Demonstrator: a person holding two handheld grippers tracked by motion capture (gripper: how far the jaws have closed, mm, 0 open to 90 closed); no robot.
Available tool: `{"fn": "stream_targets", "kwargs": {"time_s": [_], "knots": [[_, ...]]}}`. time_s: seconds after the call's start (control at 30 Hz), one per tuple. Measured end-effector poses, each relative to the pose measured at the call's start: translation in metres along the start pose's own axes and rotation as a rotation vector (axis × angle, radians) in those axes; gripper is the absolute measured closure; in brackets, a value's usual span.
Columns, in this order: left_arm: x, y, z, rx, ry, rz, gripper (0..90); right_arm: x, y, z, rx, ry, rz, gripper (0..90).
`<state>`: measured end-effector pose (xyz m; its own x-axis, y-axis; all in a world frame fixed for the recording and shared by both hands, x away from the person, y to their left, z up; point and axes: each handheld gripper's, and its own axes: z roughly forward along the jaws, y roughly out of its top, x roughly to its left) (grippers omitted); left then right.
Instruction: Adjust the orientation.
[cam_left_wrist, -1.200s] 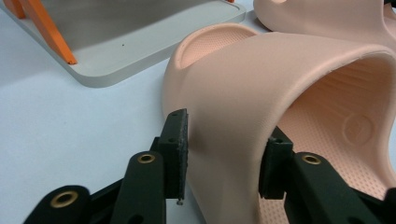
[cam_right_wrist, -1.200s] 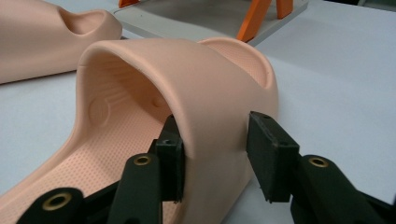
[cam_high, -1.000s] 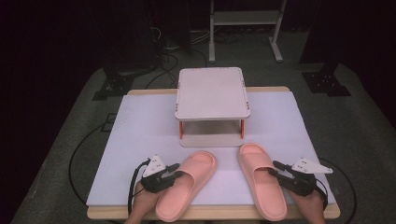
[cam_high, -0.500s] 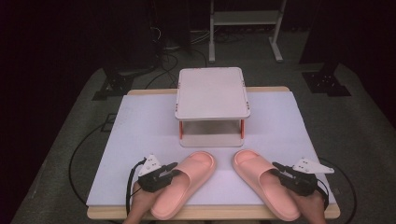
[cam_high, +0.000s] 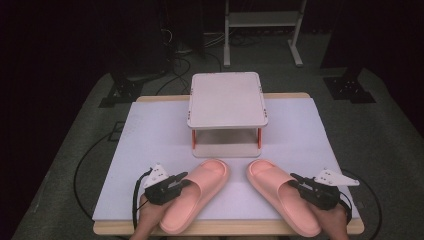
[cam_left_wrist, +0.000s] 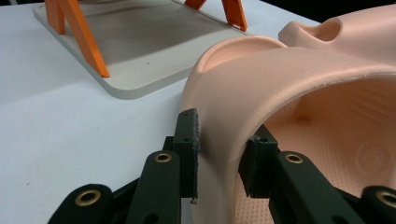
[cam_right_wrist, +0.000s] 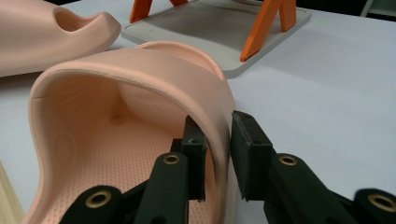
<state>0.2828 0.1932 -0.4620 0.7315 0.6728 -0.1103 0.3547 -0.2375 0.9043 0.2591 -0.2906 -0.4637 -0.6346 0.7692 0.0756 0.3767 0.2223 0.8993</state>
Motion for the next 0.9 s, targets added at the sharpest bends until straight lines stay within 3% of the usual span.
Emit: {"fn": "stream_targets", "kwargs": {"time_s": [0.47,0.9], "knots": [[-0.002,0.011,-0.003,-0.020,-0.010,0.002,71.4,0.005,0.009,0.001,-0.009,0.021,0.019,76.3],[-0.003,0.036,-0.005,-0.052,-0.022,0.024,71.8,0.015,0.033,0.006,-0.035,0.035,0.004,76.4]]}}
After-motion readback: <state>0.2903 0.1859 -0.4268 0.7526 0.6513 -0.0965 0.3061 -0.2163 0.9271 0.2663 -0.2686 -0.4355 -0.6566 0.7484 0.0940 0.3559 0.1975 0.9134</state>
